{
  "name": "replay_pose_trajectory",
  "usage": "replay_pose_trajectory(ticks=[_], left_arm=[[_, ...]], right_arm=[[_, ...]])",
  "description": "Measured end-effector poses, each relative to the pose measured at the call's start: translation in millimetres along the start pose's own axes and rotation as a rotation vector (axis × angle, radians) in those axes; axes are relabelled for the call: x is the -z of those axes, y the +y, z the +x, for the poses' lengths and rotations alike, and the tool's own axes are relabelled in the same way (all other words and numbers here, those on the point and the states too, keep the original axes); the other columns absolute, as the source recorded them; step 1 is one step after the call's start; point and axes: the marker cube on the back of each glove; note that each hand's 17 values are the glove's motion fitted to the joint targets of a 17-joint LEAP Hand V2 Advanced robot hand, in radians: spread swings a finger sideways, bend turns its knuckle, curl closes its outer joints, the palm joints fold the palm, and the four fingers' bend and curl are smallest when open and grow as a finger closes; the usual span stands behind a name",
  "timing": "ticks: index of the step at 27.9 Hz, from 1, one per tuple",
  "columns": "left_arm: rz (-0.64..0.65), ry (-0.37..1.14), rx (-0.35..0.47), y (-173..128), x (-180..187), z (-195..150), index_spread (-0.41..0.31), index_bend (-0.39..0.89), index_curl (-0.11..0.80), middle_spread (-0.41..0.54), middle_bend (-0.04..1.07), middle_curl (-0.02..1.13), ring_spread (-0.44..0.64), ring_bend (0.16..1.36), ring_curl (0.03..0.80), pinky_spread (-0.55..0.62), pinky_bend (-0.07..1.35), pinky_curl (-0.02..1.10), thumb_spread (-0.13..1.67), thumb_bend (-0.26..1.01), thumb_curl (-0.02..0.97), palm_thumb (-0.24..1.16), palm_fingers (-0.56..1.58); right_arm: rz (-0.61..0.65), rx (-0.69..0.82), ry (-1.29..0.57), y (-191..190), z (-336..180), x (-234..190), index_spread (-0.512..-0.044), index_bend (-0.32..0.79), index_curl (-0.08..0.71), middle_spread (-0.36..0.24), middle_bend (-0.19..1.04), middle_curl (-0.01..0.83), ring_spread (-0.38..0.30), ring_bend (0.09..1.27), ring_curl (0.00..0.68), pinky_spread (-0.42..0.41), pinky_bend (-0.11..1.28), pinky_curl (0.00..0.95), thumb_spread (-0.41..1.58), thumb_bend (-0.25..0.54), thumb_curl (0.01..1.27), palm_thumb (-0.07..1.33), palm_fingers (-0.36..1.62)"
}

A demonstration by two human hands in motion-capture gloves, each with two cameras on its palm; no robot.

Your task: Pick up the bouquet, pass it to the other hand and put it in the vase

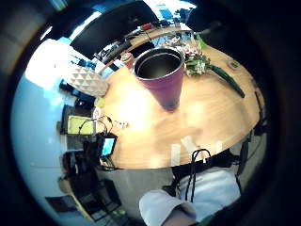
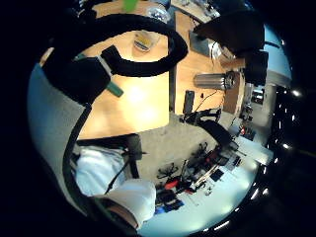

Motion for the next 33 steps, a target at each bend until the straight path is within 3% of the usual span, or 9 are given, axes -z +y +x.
replay_pose_trajectory(ticks=[4, 7, 10, 16, 21, 26, 29, 31, 33], left_arm=[[0.006, 0.016, -0.014, 10.1, -1.3, -7.9, -0.036, 0.16, 0.286, 0.168, 0.16, 0.21, 0.25, 0.55, 0.249, 0.30, 0.41, 0.28, 1.09, -0.01, 0.213, 0.30, 0.31], [-0.005, 0.050, -0.024, 16.7, -9.9, -12.9, -0.036, 0.16, 0.292, 0.169, 0.16, 0.22, 0.26, 0.56, 0.253, 0.30, 0.41, 0.29, 1.09, -0.02, 0.221, 0.30, 0.31], [-0.030, 0.082, -0.026, 17.5, -21.4, -16.3, -0.039, 0.16, 0.298, 0.169, 0.16, 0.22, 0.26, 0.56, 0.256, 0.30, 0.42, 0.29, 1.10, -0.02, 0.228, 0.30, 0.30], [-0.086, 0.104, -0.040, 16.6, -27.7, -11.6, -0.041, 0.16, 0.308, 0.170, 0.16, 0.23, 0.26, 0.56, 0.262, 0.30, 0.42, 0.30, 1.10, -0.02, 0.239, 0.29, 0.30], [-0.089, 0.109, -0.037, 13.3, -31.0, -15.5, -0.042, 0.16, 0.315, 0.171, 0.16, 0.24, 0.26, 0.56, 0.265, 0.30, 0.42, 0.31, 1.10, -0.02, 0.244, 0.29, 0.30], [-0.093, 0.108, -0.022, 13.2, -27.2, -20.0, -0.042, 0.16, 0.322, 0.171, 0.16, 0.25, 0.26, 0.56, 0.268, 0.30, 0.42, 0.31, 1.10, -0.02, 0.249, 0.28, 0.30], [-0.099, 0.099, -0.007, 13.5, -18.1, -23.6, -0.042, 0.16, 0.326, 0.171, 0.16, 0.25, 0.26, 0.56, 0.269, 0.31, 0.42, 0.32, 1.10, -0.02, 0.251, 0.28, 0.29], [-0.103, 0.097, 0.007, 12.7, -9.9, -26.1, -0.042, 0.16, 0.328, 0.171, 0.16, 0.25, 0.26, 0.57, 0.270, 0.31, 0.42, 0.32, 1.10, -0.02, 0.253, 0.28, 0.29], [-0.112, 0.096, 0.019, 9.5, -4.0, -28.4, -0.042, 0.16, 0.330, 0.171, 0.16, 0.25, 0.26, 0.57, 0.271, 0.31, 0.42, 0.32, 1.10, -0.02, 0.254, 0.28, 0.29]], right_arm=[[-0.005, -0.021, -0.055, 2.3, -2.1, -26.9, -0.264, 0.01, 0.017, -0.004, 0.34, 0.320, -0.012, 0.72, 0.342, 0.213, 0.80, 0.366, 1.05, 0.019, 0.22, 0.38, 0.52], [-0.135, -0.081, -0.085, 18.3, -6.4, -62.9, -0.248, 0.02, 0.013, -0.017, 0.43, 0.357, -0.043, 0.75, 0.352, 0.174, 0.77, 0.360, 1.05, 0.028, 0.24, 0.43, 0.62], [-0.279, -0.159, -0.099, 29.4, -8.1, -101.2, -0.247, 0.03, 0.018, -0.025, 0.44, 0.367, -0.064, 0.75, 0.356, 0.142, 0.77, 0.359, 1.05, 0.028, 0.25, 0.47, 0.63], [-0.398, -0.170, -0.042, 24.4, -8.1, -160.8, -0.244, 0.04, 0.024, -0.032, 0.45, 0.389, -0.083, 0.75, 0.377, 0.114, 0.78, 0.370, 1.06, 0.006, 0.27, 0.51, 0.61], [-0.296, -0.177, 0.011, 16.9, -15.9, -178.6, -0.223, 0.21, 0.101, -0.053, 0.45, 0.402, -0.125, 0.70, 0.369, 0.040, 0.69, 0.344, 1.05, 0.077, 0.32, 0.70, 0.77], [-0.306, -0.115, 0.015, 17.3, -28.8, -180.8, -0.208, 0.25, 0.170, -0.087, 0.47, 0.423, -0.159, 0.67, 0.361, -0.099, 0.61, 0.317, 1.03, 0.151, 0.38, 0.89, 1.08], [-0.319, -0.087, -0.033, 17.6, -30.5, -179.3, -0.206, 0.30, 0.217, -0.095, 0.44, 0.434, -0.183, 0.66, 0.386, -0.154, 0.60, 0.335, 1.01, 0.172, 0.41, 0.96, 1.15], [-0.237, -0.108, -0.049, 13.3, -26.4, -176.9, -0.207, 0.23, 0.221, -0.112, 0.48, 0.456, -0.195, 0.75, 0.422, -0.203, 0.61, 0.347, 1.06, 0.200, 0.41, 1.00, 1.32], [-0.053, -0.143, -0.027, 6.4, -21.9, -171.5, -0.203, 0.19, 0.236, -0.125, 0.52, 0.476, -0.197, 0.82, 0.446, -0.222, 0.65, 0.370, 1.08, 0.211, 0.41, 1.03, 1.40]])
